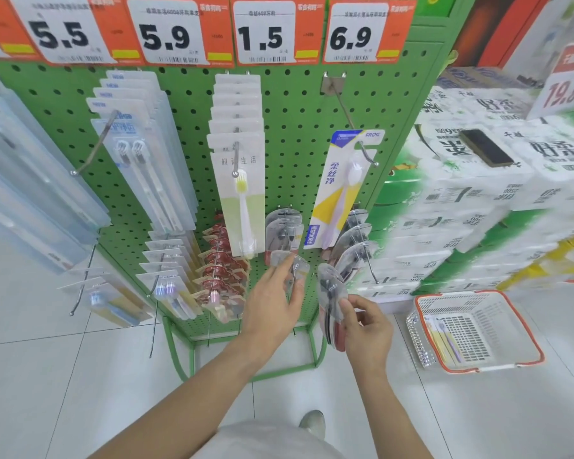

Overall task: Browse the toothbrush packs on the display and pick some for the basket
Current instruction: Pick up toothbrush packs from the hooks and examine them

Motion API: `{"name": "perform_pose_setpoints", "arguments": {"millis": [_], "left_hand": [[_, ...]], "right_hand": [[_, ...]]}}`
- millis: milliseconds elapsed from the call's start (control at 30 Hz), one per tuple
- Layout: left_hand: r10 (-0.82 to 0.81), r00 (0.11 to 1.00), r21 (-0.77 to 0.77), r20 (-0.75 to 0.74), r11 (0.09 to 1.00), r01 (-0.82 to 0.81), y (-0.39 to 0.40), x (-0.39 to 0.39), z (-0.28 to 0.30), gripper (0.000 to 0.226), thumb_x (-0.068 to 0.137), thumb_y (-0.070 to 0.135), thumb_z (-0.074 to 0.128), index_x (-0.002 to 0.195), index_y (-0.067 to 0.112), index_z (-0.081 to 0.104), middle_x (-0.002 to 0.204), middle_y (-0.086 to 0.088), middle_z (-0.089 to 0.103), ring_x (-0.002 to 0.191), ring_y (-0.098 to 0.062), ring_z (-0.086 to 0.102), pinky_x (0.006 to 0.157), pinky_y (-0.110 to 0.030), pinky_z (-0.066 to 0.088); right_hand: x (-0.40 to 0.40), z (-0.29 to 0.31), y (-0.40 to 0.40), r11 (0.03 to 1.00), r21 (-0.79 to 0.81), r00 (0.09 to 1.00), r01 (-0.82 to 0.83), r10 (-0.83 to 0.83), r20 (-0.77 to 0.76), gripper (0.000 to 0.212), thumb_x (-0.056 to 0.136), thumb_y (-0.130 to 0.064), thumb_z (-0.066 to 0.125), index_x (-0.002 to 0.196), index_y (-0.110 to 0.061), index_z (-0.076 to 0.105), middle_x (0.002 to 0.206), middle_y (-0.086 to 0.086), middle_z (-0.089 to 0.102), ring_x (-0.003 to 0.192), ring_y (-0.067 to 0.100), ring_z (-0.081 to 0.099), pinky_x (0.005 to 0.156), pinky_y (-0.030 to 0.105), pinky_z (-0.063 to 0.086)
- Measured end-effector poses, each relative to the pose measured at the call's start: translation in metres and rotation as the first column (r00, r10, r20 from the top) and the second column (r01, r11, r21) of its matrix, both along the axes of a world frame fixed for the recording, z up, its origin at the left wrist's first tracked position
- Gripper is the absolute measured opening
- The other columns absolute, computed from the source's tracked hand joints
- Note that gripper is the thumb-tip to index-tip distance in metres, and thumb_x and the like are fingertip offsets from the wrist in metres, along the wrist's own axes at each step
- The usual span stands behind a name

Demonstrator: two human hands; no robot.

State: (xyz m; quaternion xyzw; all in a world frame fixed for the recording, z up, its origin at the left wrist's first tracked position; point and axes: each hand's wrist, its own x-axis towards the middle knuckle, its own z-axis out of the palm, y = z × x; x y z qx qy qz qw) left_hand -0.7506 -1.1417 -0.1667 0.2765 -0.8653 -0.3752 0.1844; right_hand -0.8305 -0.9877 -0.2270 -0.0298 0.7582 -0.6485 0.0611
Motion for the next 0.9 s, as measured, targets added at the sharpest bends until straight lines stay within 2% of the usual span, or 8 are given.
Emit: {"name": "perform_pose_setpoints", "arguments": {"millis": [167,233,300,400,533,700,767,900], "left_hand": [[-0.005,1.0,0.055,-0.028,0.998,0.007,0.007,0.006,0.007,0.047,0.102,0.035,0.053,0.147,0.027,0.045,0.109,0.011,0.063,0.096,-0.007,0.06,0.09,-0.034,0.051],[-0.002,0.999,0.08,-0.053,0.997,0.006,0.011,0.014,0.009,0.041,0.101,0.031,0.056,0.141,0.027,0.05,0.106,0.015,0.062,0.094,-0.002,0.059,0.088,-0.033,0.052],[-0.011,0.998,0.084,-0.067,0.996,0.016,0.014,0.025,0.007,0.033,0.099,0.026,0.058,0.132,0.028,0.054,0.104,0.019,0.061,0.095,0.002,0.058,0.087,-0.034,0.053],[-0.037,0.997,0.121,-0.067,0.992,0.045,0.017,0.04,0.004,0.028,0.098,0.025,0.06,0.125,0.027,0.057,0.104,0.019,0.061,0.096,0.002,0.058,0.087,-0.035,0.053],[-0.021,0.997,0.137,-0.076,0.99,0.031,0.019,0.053,0.006,0.035,0.098,0.036,0.059,0.131,0.024,0.058,0.113,0.018,0.062,0.102,0.002,0.059,0.09,-0.03,0.052],[0.065,0.984,0.406,-0.164,0.914,0.008,0.016,0.059,0.021,0.01,0.101,0.022,0.059,0.107,0.023,0.066,0.096,0.014,0.074,0.09,-0.002,0.069,0.084,-0.027,0.057],[0.101,0.974,0.453,-0.204,0.891,0.002,0.015,0.062,0.027,0.009,0.1,0.018,0.06,0.104,0.021,0.067,0.095,0.014,0.075,0.088,-0.004,0.071,0.08,-0.023,0.057],[0.211,0.942,0.538,-0.259,0.842,-0.041,0.008,0.069,0.032,0.01,0.098,0.013,0.062,0.1,0.021,0.068,0.092,0.013,0.077,0.085,-0.005,0.073,0.075,-0.016,0.054]], "right_hand": [[0.015,0.012,0.01,0.999,-0.033,1.0,0.003,-0.002,0.022,0.009,0.092,-0.018,0.075,0.085,-0.024,0.074,0.067,0.012,0.065,0.051,0.025,0.053,0.057,0.034,0.047],[0.02,0.018,0.013,1.0,-0.024,1.0,0.0,-0.001,-0.016,0.012,0.091,-0.015,0.075,0.084,-0.024,0.074,0.078,-0.004,0.07,0.064,0.015,0.059,0.066,0.029,0.049],[0.024,0.022,0.016,0.999,-0.008,0.999,-0.031,0.031,-0.019,0.008,0.092,-0.016,0.074,0.087,-0.022,0.073,0.086,-0.008,0.072,0.073,0.012,0.062,0.073,0.027,0.049],[0.03,0.03,0.02,0.992,-0.054,0.993,-0.113,0.115,0.035,0.007,0.095,-0.011,0.069,0.091,-0.016,0.071,0.084,-0.007,0.073,0.076,0.01,0.065,0.075,0.024,0.051],[0.041,0.05,0.017,0.951,-0.153,0.96,-0.267,0.277,0.05,0.01,0.095,-0.002,0.064,0.092,-0.01,0.07,0.085,-0.001,0.074,0.08,0.011,0.067,0.078,0.02,0.052],[0.05,0.064,0.004,0.902,-0.269,0.922,-0.337,0.374,0.099,0.006,0.093,-0.005,0.064,0.095,-0.006,0.069,0.086,0.007,0.076,0.079,0.018,0.068,0.075,0.027,0.056],[0.053,0.07,0.0,0.884,-0.298,0.905,-0.36,0.408,0.117,0.013,0.091,-0.011,0.064,0.099,-0.001,0.066,0.086,0.012,0.076,0.077,0.02,0.07,0.071,0.029,0.057],[0.055,0.074,-0.002,0.83,-0.228,0.818,-0.509,0.549,0.173,0.027,0.087,-0.017,0.077,0.105,0.0,0.067,0.091,0.014,0.078,0.078,0.024,0.072,0.071,0.032,0.058]]}}
